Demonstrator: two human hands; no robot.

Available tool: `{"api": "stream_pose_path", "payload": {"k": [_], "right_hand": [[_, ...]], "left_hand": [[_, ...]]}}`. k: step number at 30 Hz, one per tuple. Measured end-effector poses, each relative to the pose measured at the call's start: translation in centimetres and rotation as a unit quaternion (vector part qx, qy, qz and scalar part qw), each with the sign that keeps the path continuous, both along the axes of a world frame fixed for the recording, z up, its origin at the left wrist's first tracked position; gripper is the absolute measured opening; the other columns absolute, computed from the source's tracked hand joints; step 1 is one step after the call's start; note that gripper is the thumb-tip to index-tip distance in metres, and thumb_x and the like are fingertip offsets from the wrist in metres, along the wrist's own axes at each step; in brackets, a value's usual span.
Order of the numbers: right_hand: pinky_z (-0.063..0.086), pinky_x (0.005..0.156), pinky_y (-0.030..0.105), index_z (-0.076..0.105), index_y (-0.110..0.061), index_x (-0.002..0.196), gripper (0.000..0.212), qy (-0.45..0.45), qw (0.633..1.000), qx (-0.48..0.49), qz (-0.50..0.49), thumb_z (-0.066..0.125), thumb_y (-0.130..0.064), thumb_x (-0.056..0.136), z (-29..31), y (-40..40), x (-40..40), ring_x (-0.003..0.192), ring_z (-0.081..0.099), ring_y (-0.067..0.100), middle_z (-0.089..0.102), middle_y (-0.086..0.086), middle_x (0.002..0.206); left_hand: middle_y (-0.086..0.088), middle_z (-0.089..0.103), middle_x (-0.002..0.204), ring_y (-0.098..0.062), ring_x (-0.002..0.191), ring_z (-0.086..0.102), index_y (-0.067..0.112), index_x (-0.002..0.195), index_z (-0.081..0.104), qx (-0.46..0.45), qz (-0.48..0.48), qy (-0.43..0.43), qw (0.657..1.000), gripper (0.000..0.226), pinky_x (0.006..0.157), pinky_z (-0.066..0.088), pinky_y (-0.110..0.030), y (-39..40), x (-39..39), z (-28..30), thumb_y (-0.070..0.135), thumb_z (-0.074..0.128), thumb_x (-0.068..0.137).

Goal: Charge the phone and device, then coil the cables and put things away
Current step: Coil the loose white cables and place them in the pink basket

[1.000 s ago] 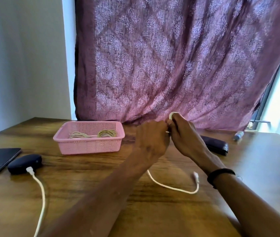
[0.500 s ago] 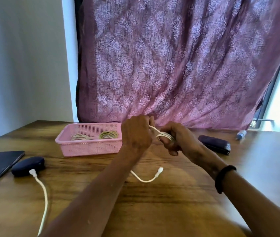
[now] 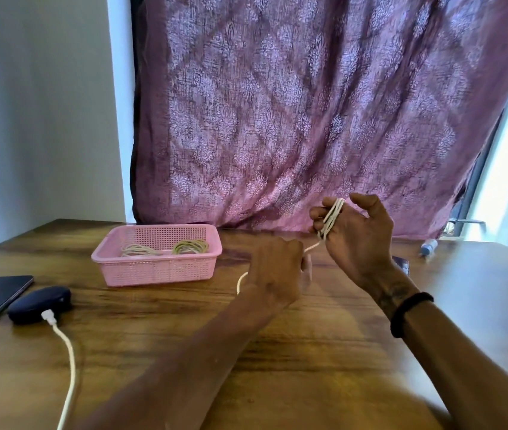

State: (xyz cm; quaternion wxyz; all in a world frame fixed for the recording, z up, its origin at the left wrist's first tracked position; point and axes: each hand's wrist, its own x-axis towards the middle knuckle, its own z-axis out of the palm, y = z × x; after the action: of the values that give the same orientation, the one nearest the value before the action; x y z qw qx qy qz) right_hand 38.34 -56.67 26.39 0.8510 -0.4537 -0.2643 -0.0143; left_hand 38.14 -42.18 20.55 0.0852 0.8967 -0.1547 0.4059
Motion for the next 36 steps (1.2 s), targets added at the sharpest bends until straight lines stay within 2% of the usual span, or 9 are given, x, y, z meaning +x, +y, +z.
{"api": "stream_pose_path", "payload": {"k": [6, 11, 15, 19, 22, 24, 27, 31, 36], "right_hand": [[0.038, 0.074, 0.042, 0.057, -0.020, 0.079, 0.075, -0.013, 0.955, -0.222, -0.198, 0.069, -0.092, 0.057, -2.0, 0.0, 1.4, 0.067, 0.046, 0.020, 0.056, 0.004, 0.069], [0.043, 0.079, 0.035, 0.072, -0.029, 0.063, 0.074, -0.032, 0.925, -0.366, -0.101, 0.028, -0.074, 0.101, -3.2, 1.3, 0.5, 0.064, 0.055, 0.007, 0.060, -0.009, 0.064], [0.038, 0.060, 0.035, 0.067, -0.013, 0.086, 0.088, -0.024, 0.913, -0.408, -0.024, 0.028, -0.092, 0.087, -3.4, 2.3, 0.1, 0.055, 0.038, 0.017, 0.045, 0.006, 0.062], [0.033, 0.050, 0.028, 0.057, -0.005, 0.076, 0.090, 0.005, 0.904, -0.425, -0.058, 0.023, -0.086, 0.093, -2.9, 1.7, -0.1, 0.049, 0.028, 0.014, 0.034, 0.002, 0.061], [0.026, 0.046, 0.027, 0.054, 0.007, 0.079, 0.091, 0.020, 0.915, -0.400, -0.058, 0.035, -0.081, 0.094, -2.3, 1.0, -0.3, 0.048, 0.021, 0.016, 0.025, 0.005, 0.062], [0.019, 0.045, 0.027, 0.049, -0.011, 0.060, 0.069, 0.037, 0.934, -0.352, -0.041, 0.038, -0.065, 0.102, -1.7, 1.2, -0.7, 0.045, 0.017, 0.014, 0.021, 0.001, 0.056], [0.009, 0.045, 0.028, 0.032, -0.021, 0.054, 0.054, 0.066, 0.969, -0.236, 0.016, 0.037, -0.043, 0.103, -1.0, 1.9, -1.3, 0.042, 0.008, 0.016, 0.017, -0.004, 0.045], [0.013, 0.040, 0.021, 0.032, -0.017, 0.057, 0.037, 0.086, 0.992, -0.079, 0.043, 0.045, -0.034, 0.088, -0.3, 1.4, -1.4, 0.037, 0.006, 0.015, 0.018, -0.004, 0.037], [0.008, 0.044, 0.025, 0.030, -0.023, 0.049, 0.042, 0.115, 0.993, -0.029, -0.027, 0.040, -0.026, 0.089, -0.7, 0.0, -0.7, 0.035, 0.009, 0.013, 0.018, -0.004, 0.037]], "left_hand": [[-0.005, 0.061, 0.057, -0.030, 0.055, 0.061, 0.021, 0.059, 0.039, 0.011, -0.144, -0.029, 0.989, 0.030, 0.049, 0.039, -0.029, 0.9, -1.0, 2.6, 0.034, 0.062, 0.073], [0.001, 0.070, 0.068, -0.020, 0.059, 0.065, 0.020, 0.072, 0.068, 0.061, -0.154, -0.044, 0.985, 0.024, 0.052, 0.045, -0.027, 1.4, -1.1, 3.2, 0.040, 0.056, 0.077], [-0.002, 0.068, 0.065, -0.022, 0.060, 0.065, 0.019, 0.078, 0.069, -0.032, -0.083, -0.051, 0.995, 0.033, 0.057, 0.051, -0.032, 4.2, 0.6, 3.1, 0.045, 0.048, 0.079], [-0.001, 0.066, 0.070, -0.025, 0.060, 0.063, 0.021, 0.074, 0.053, -0.005, -0.142, -0.074, 0.987, 0.029, 0.052, 0.048, -0.037, 4.3, 0.7, 2.3, 0.043, 0.047, 0.091], [-0.002, 0.071, 0.086, -0.027, 0.073, 0.067, 0.022, 0.099, 0.059, -0.044, -0.134, -0.087, 0.986, 0.028, 0.058, 0.047, -0.036, 4.5, 1.0, 2.6, 0.041, 0.039, 0.104], [-0.002, 0.074, 0.093, -0.027, 0.077, 0.068, 0.022, 0.113, 0.059, -0.080, -0.106, -0.104, 0.986, 0.027, 0.061, 0.044, -0.034, 5.0, 1.5, 2.4, 0.039, 0.038, 0.107], [-0.001, 0.069, 0.087, -0.025, 0.074, 0.065, 0.024, 0.109, 0.050, -0.083, -0.154, -0.076, 0.982, 0.012, 0.061, 0.046, -0.038, 4.1, 0.9, 1.5, 0.033, 0.045, 0.103], [-0.007, 0.067, 0.092, -0.030, 0.078, 0.062, 0.014, 0.127, 0.046, -0.085, -0.174, -0.046, 0.980, 0.028, 0.066, 0.046, -0.047, 2.3, 1.0, 0.3, 0.030, 0.041, 0.105], [-0.006, 0.056, 0.120, -0.024, 0.103, 0.052, 0.014, 0.133, 0.049, -0.001, -0.190, -0.010, 0.982, 0.035, 0.088, 0.044, -0.046, 0.9, 0.9, -0.2, 0.030, 0.033, 0.106]]}}
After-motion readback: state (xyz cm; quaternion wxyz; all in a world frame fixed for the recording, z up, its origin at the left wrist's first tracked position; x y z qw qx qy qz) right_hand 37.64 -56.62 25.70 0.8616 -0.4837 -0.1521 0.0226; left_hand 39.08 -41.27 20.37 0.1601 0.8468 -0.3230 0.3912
